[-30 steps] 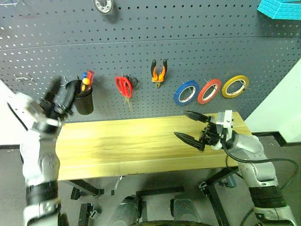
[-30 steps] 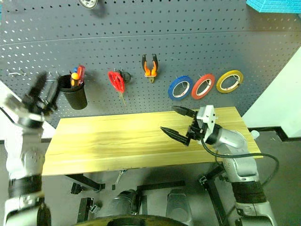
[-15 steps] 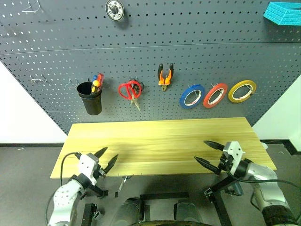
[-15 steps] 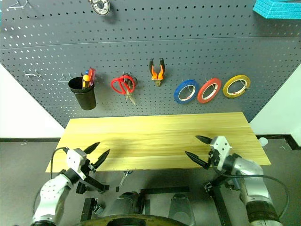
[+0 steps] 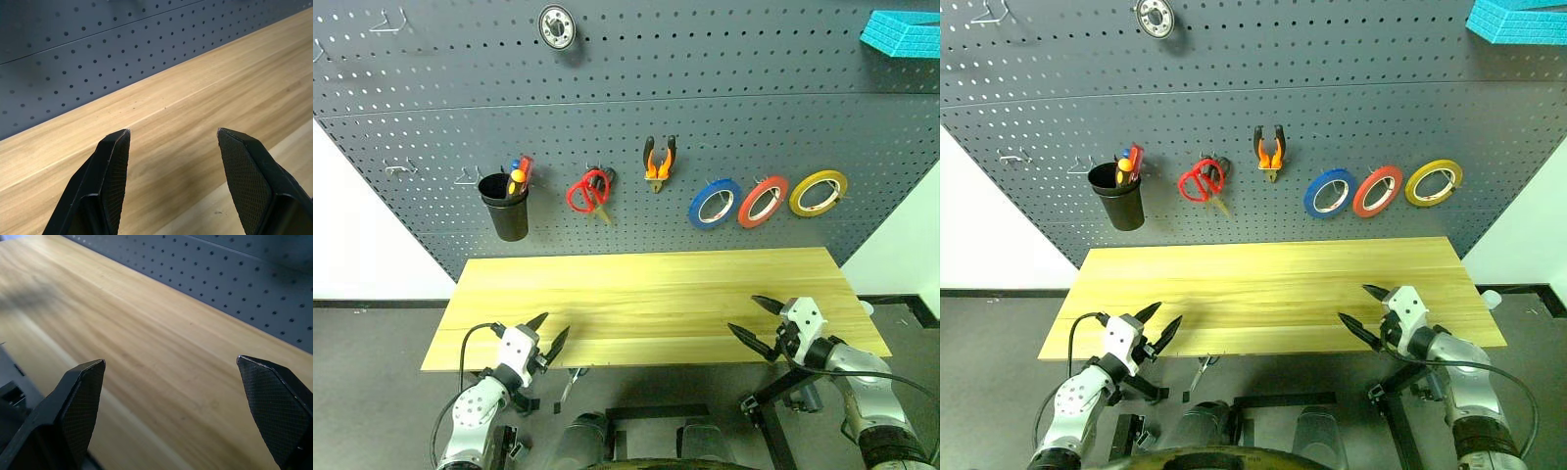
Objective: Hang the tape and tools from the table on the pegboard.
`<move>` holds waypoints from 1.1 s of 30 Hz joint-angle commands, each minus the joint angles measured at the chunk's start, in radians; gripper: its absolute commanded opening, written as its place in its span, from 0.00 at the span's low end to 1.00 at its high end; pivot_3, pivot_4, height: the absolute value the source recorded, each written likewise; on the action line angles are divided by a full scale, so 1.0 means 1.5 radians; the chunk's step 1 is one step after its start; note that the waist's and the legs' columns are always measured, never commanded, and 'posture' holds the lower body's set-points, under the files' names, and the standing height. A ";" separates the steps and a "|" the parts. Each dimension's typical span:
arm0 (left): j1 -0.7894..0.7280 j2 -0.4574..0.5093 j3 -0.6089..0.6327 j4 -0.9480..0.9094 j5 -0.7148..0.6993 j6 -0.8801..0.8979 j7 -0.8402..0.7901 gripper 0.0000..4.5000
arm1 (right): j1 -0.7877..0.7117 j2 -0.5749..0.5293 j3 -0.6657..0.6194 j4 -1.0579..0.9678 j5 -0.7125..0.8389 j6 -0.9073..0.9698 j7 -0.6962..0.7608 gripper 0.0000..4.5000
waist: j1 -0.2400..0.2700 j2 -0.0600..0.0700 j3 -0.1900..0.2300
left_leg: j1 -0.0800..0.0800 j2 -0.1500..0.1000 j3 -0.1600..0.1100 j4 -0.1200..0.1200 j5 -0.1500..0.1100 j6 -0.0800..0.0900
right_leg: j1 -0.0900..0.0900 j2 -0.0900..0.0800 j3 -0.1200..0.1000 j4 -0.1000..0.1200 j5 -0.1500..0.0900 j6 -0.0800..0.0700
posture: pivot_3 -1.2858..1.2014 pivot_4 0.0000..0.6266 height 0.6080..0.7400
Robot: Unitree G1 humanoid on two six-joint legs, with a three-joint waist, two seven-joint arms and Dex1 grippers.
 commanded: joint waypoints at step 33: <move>-0.057 -0.001 -0.012 0.158 0.013 -0.110 0.014 0.66 | -0.011 0.005 0.005 -0.010 -0.012 -0.012 -0.009 1.00 | 0.000 0.000 0.000 | -0.001 0.000 0.000 0.000 0.000 0.000 | 0.000 0.000 -0.001 -0.001 -0.001 0.002 | 0.49 0.00 0.91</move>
